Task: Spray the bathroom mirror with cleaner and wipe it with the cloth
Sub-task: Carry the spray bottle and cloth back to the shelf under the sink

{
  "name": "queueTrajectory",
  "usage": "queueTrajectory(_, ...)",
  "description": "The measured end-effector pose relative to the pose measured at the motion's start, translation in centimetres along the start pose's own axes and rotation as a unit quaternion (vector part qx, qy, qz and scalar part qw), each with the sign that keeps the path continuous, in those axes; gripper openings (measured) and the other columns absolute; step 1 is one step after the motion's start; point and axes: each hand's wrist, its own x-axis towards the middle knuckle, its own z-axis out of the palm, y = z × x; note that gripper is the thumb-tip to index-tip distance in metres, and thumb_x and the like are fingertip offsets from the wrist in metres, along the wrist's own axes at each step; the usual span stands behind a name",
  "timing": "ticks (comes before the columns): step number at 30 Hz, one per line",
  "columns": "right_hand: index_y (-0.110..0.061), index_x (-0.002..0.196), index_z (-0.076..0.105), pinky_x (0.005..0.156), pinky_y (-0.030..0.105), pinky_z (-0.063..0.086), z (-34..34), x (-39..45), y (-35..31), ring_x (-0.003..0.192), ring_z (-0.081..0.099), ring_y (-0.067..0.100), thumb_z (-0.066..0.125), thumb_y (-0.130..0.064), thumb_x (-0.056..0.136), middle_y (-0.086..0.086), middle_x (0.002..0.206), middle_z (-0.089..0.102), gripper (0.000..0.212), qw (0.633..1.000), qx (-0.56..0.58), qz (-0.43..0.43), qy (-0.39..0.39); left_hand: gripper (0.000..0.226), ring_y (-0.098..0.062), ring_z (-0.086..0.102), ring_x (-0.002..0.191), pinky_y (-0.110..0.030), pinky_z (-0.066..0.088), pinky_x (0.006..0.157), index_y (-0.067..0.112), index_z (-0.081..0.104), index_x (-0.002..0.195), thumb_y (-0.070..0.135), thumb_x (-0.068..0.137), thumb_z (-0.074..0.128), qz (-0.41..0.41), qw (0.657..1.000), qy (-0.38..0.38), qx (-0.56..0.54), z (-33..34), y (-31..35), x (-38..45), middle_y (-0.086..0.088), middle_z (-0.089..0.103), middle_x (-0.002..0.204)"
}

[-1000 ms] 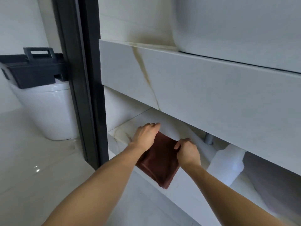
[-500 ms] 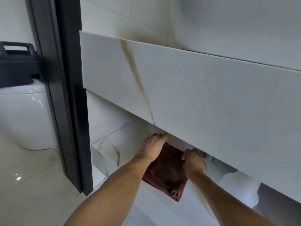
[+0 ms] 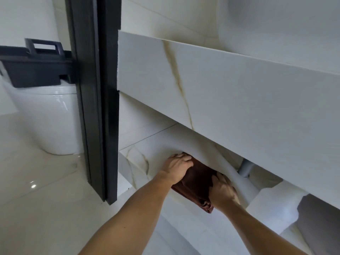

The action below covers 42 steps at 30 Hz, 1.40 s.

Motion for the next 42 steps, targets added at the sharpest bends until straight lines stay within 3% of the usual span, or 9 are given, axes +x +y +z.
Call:
queueTrajectory(6, -0.016, 0.154, 0.027, 0.122, 0.041, 0.02, 0.6, -2.2, -0.5, 0.152, 0.014, 0.025, 0.033, -0.037, 0.104, 0.005, 0.162, 0.024, 0.055, 1.0, 0.019, -0.011, -0.011, 0.053, -0.013, 0.004, 0.154, -0.045, 0.006, 0.124, 0.036, 0.014, 0.158, 0.049, 0.106, 0.016, -0.067, 0.987, -0.145, 0.007, 0.2, -0.7, -2.3, 0.01, 0.003, 0.167)
queueTrajectory(9, -0.017, 0.15, 0.035, 0.118, 0.042, 0.029, 0.7, -3.7, -0.7, 0.146, 0.027, 0.027, 0.036, -0.043, 0.103, 0.006, 0.156, 0.034, 0.053, 0.999, 0.037, -0.023, 0.006, 0.056, -0.011, -0.001, 0.154, -0.048, 0.0, 0.124, 0.036, 0.007, 0.158, 0.053, 0.105, 0.012, -0.065, 0.984, -0.162, 0.028, 0.2, -1.4, -3.0, 0.012, -0.002, 0.167)
queueTrajectory(16, -0.02, 0.121, 0.063, 0.078, 0.029, 0.052, -0.3, -6.4, -0.5, 0.099, 0.065, 0.023, 0.067, -0.034, 0.089, 0.003, 0.114, 0.065, 0.035, 0.992, 0.091, -0.072, 0.057, 0.054, -0.013, 0.03, 0.147, -0.036, 0.022, 0.121, 0.024, 0.04, 0.15, 0.046, 0.101, 0.046, -0.033, 0.998, -0.043, -0.043, -0.2, -2.6, -5.5, 0.004, 0.036, 0.159)
queueTrajectory(19, -0.018, 0.1, 0.071, 0.067, 0.027, 0.05, -1.3, -6.1, -0.6, 0.08, 0.066, 0.024, 0.067, -0.026, 0.09, 0.003, 0.089, 0.069, 0.013, 0.992, 0.094, -0.046, 0.075, 0.05, -0.014, 0.047, 0.135, -0.035, 0.034, 0.113, 0.024, 0.055, 0.137, 0.048, 0.094, 0.059, -0.005, 0.996, 0.003, -0.086, -1.2, -2.0, -6.1, 0.005, 0.054, 0.143)
queueTrajectory(23, -0.012, 0.09, 0.07, 0.049, 0.016, 0.032, -2.4, -5.4, -0.7, 0.062, 0.054, 0.017, 0.06, -0.017, 0.096, 0.002, 0.073, 0.06, 0.012, 0.986, 0.113, -0.04, 0.119, 0.058, -0.013, 0.057, 0.114, -0.035, 0.043, 0.1, 0.025, 0.06, 0.127, 0.059, 0.081, 0.067, 0.019, 0.995, -0.003, -0.094, -2.4, -0.1, -6.2, 0.008, 0.063, 0.123)
queueTrajectory(29, -0.007, 0.09, 0.067, 0.048, 0.014, 0.028, -3.1, -5.4, -0.6, 0.062, 0.052, 0.019, 0.057, -0.012, 0.097, 0.004, 0.075, 0.059, 0.013, 0.98, 0.139, -0.045, 0.138, 0.022, -0.02, 0.063, 0.099, -0.035, 0.046, 0.088, 0.022, 0.064, 0.113, 0.024, 0.092, 0.064, 0.01, 0.999, 0.038, -0.028, -2.2, 0.9, -6.2, 0.003, 0.065, 0.108)
queueTrajectory(35, -0.011, 0.082, 0.056, 0.049, 0.011, 0.028, -2.8, -6.1, 0.4, 0.066, 0.054, 0.021, 0.056, -0.006, 0.095, 0.005, 0.079, 0.059, 0.014, 0.981, 0.109, -0.069, 0.144, 0.029, -0.021, 0.061, 0.082, -0.031, 0.042, 0.081, 0.018, 0.064, 0.101, -0.005, 0.085, 0.059, 0.017, 0.993, 0.115, 0.01, -2.7, 0.5, -6.2, 0.001, 0.057, 0.096)
queueTrajectory(39, -0.014, 0.09, 0.059, 0.062, 0.02, 0.046, -1.7, -7.0, 0.8, 0.077, 0.06, 0.019, 0.056, -0.013, 0.094, 0.002, 0.092, 0.062, 0.006, 0.992, 0.003, -0.105, 0.067, 0.032, -0.017, 0.056, 0.09, -0.03, 0.039, 0.075, 0.021, 0.063, 0.101, -0.003, 0.081, 0.059, 0.053, 0.998, 0.027, -0.004, -2.0, -0.3, -7.2, 0.005, 0.05, 0.096)
queueTrajectory(42, -0.023, 0.081, 0.054, 0.058, 0.022, 0.037, -2.3, -6.7, 0.5, 0.074, 0.056, 0.019, 0.055, -0.015, 0.086, -0.003, 0.088, 0.057, 0.009, 0.995, -0.019, -0.092, 0.034, 0.031, -0.016, 0.056, 0.092, -0.029, 0.038, 0.074, 0.023, 0.065, 0.099, 0.003, 0.077, 0.057, 0.026, 0.999, -0.004, -0.027, -2.2, -0.5, -7.3, 0.01, 0.053, 0.093)
